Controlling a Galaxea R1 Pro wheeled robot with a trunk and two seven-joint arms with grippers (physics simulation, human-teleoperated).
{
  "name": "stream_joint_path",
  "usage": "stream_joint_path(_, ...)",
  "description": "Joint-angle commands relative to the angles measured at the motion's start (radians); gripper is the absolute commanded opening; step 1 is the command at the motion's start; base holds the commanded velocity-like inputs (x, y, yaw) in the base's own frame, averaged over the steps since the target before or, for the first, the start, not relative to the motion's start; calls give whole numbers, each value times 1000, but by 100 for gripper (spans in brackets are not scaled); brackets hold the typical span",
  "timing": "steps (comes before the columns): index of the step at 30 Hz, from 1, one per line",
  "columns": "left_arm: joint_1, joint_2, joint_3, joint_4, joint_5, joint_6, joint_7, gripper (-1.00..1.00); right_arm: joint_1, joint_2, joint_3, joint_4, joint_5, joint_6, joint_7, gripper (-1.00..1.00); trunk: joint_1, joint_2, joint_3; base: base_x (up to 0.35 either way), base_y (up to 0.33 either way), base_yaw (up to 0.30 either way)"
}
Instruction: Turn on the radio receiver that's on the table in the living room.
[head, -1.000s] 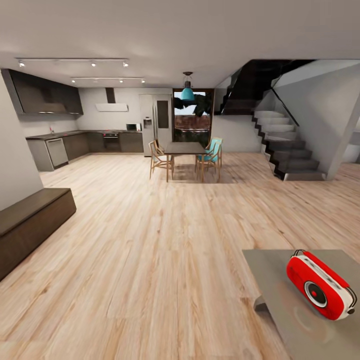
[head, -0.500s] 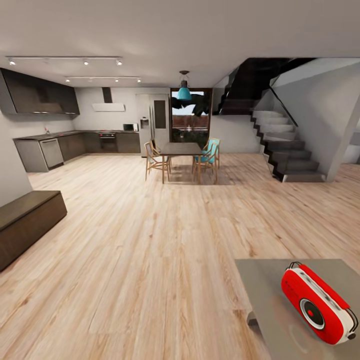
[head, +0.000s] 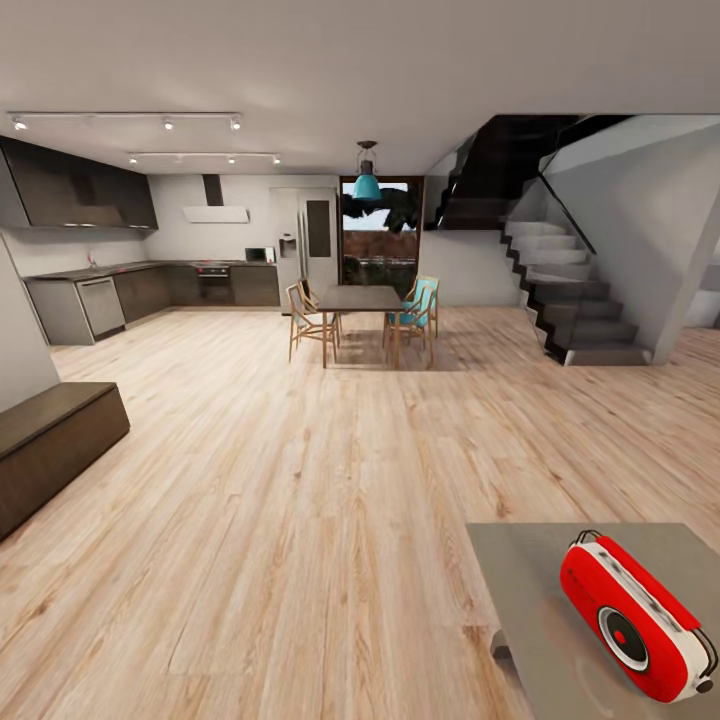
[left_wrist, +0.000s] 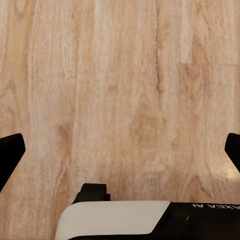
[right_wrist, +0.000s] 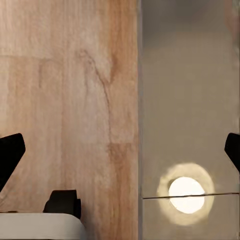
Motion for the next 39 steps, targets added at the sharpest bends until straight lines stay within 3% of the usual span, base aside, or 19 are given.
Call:
stream_joint_path(1, 0, 1, 0, 0, 0, 0, 0, 100, 0, 0, 0, -76, 10, 5, 4, 100, 0, 0, 0, 0, 0, 0)
stream_joint_path(6, 0, 0, 0, 0, -1, 0, 0, 100, 0, 0, 0, -284, 28, 45, 8, 100, 0, 0, 0, 0, 0, 0)
stream_joint_path(15, 0, 1, 0, 0, -1, 0, 0, 100, 0, 0, -4, -785, 23, 416, 10, 100, 0, 0, 0, 0, 0, 0)
stream_joint_path(16, 0, 1, 0, 0, -1, 0, 0, 100, 0, 0, -4, -886, 19, 495, 12, 100, 0, 0, 0, 0, 0, 0)
stream_joint_path(17, 0, 1, 0, 0, -1, 0, 0, 100, 0, 0, -4, -978, 17, 560, 29, 100, 0, 0, 0, 0, 0, 0)
stream_joint_path(19, 0, 1, 0, 0, -1, 0, 0, 100, -2, 0, -4, -1038, 17, 601, 54, 100, 0, 0, 0, 0, 0, 0)
stream_joint_path(20, 0, 1, 0, 0, -1, 0, 0, 100, -25, 0, -3, -1092, 17, 657, 99, 100, 0, 0, 0, 0, 0, 0)
stream_joint_path(24, 0, 1, 0, 0, -1, 0, 0, 100, -131, -1, -10, -1110, 20, 775, 129, 100, 0, 0, 0, 0, 0, 0)
stream_joint_path(28, 0, 2, 0, 0, -1, 0, 0, 100, -212, -9, -13, -1107, 21, 814, 130, 100, 0, 0, 0, 0, 0, 0)
stream_joint_path(32, 0, 2, 0, 0, -1, 0, 0, 100, -264, -53, -19, -1087, 18, 817, 125, 100, 0, 0, 0, 0, 0, 0)
stream_joint_path(34, 0, 3, 0, 0, -1, 0, 0, 100, -277, -76, -54, -1076, 17, 814, 123, 100, 0, 0, 0, 0, 0, 0)
stream_joint_path(36, 0, 4, 0, 0, -1, 0, 1, 100, -284, -89, -125, -1070, 17, 807, 122, 100, 0, 0, 0, 0, 0, 0)
stream_joint_path(37, 0, 6, 0, -1, -1, 0, 2, 100, -288, -99, -235, -1066, 18, 776, 123, 100, 0, 0, 0, 0, 0, 0)
stream_joint_path(39, 0, 7, 0, -1, 0, 0, 3, 100, -290, -107, -317, -1063, 19, 719, 124, 100, 0, 0, 0, 0, 0, 0)
